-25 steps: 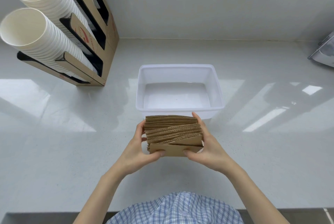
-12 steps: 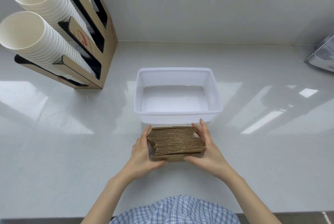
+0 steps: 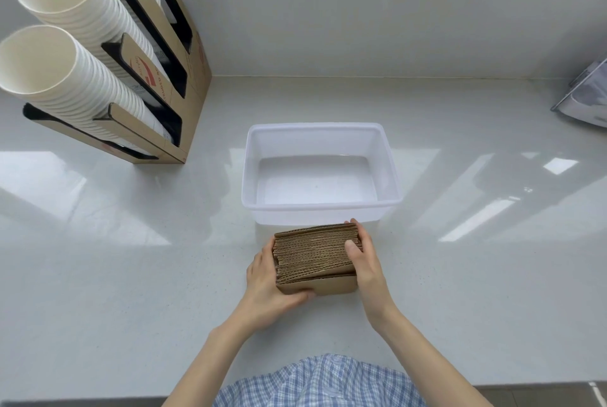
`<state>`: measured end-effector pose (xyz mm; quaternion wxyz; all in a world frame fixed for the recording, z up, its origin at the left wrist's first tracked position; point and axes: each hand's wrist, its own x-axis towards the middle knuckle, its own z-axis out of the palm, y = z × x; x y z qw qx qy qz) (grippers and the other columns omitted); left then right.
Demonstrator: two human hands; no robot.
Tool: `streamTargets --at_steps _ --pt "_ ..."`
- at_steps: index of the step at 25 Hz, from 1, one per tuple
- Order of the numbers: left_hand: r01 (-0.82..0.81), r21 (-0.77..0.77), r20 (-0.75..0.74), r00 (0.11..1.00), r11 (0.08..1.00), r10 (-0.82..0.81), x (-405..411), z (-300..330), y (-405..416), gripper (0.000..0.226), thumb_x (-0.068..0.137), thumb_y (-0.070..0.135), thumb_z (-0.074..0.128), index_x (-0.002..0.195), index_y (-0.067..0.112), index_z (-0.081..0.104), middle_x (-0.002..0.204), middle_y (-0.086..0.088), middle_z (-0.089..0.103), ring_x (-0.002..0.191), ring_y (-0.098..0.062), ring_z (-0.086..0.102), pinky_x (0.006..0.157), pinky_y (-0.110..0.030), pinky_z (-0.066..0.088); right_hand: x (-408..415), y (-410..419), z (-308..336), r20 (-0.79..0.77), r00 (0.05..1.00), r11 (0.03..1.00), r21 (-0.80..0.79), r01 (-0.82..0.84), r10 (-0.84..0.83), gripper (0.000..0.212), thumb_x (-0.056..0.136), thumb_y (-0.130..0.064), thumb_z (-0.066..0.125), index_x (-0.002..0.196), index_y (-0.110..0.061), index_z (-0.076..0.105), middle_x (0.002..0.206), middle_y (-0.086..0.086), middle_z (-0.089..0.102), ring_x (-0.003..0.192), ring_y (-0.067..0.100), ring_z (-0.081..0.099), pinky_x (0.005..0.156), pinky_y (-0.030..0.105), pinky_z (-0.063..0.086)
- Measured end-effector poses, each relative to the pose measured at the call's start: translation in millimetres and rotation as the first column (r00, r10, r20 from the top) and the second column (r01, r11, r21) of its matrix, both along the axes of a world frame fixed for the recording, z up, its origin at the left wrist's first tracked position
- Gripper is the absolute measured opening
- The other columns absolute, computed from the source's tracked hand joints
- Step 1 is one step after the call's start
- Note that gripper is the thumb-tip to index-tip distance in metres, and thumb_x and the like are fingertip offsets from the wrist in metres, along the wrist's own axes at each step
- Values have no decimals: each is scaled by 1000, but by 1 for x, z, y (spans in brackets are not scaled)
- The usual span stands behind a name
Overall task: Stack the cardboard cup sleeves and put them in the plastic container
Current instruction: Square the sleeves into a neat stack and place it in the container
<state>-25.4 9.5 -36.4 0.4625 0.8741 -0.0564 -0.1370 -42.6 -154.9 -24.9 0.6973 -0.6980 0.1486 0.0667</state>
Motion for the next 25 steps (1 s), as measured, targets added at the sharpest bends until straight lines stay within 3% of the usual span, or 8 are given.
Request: streamTargets --at_steps 5,9,12,13,15,18,22,25 --pt "-13 -62 -31 999 998 11 1 -2 7 105 44 56 65 133 31 15 122 10 34 118 -9 32 107 -31 26 -1 -5 -5 10 999 997 -66 -35 36 49 92 -19 46 135 -31 25 145 -6 32 136 8 29 110 23 24" --pt "5 -47 -4 1000 999 -5 0 -2 5 107 45 56 65 136 24 19 122 11 36 115 -8 32 105 -30 26 -6 -11 -9 -14 997 994 -74 -81 80 58 92 -24 46 142 -23 18 144 -11 27 133 0 24 94 -5 25" --pt "11 -28 24 1000 1000 -10 -1 -3 5 106 46 55 64 136 18 21 122 11 35 115 -8 32 104 -30 27 -11 -11 -11 -18 987 981 -114 -159 158 87 75 -50 55 143 -28 6 145 -20 18 136 -2 18 104 7 18" --pt "10 -21 25 1000 1000 -9 -2 -3 5 106 46 55 64 136 18 21 122 11 35 115 -8 32 104 -30 27 -13 -14 -11 -36 977 967 -141 -214 211 95 69 -52 59 143 -32 2 142 -25 19 134 -4 21 102 4 19" --pt "13 -3 29 999 1000 -13 -1 -3 5 106 45 56 64 135 17 24 121 11 36 115 -9 33 103 -29 27 -13 -19 -11 -78 950 923 -224 -313 303 101 70 -35 70 138 -39 -5 138 -26 26 128 -5 30 92 -8 22" --pt "38 30 52 998 999 -39 4 -2 5 103 45 55 62 134 19 28 121 12 38 115 -11 34 103 -32 28 -7 -23 -13 -62 947 879 -358 -315 314 98 72 -16 70 132 -41 -3 142 -7 35 128 5 38 90 -10 23" --pt "110 76 40 993 991 -114 7 -1 11 104 47 56 58 136 19 22 123 15 32 119 -9 29 105 -31 24 -7 -24 -10 -60 965 884 -389 -259 256 102 69 -14 75 138 -37 3 129 -8 44 119 5 44 83 -9 29" --pt "98 89 29 994 991 -101 7 -2 14 107 45 60 59 136 21 20 122 14 33 118 -8 28 105 -32 22 -8 -27 -8 -65 946 825 -473 -310 318 109 67 -23 78 140 -34 -3 140 -4 38 127 7 38 99 4 29"
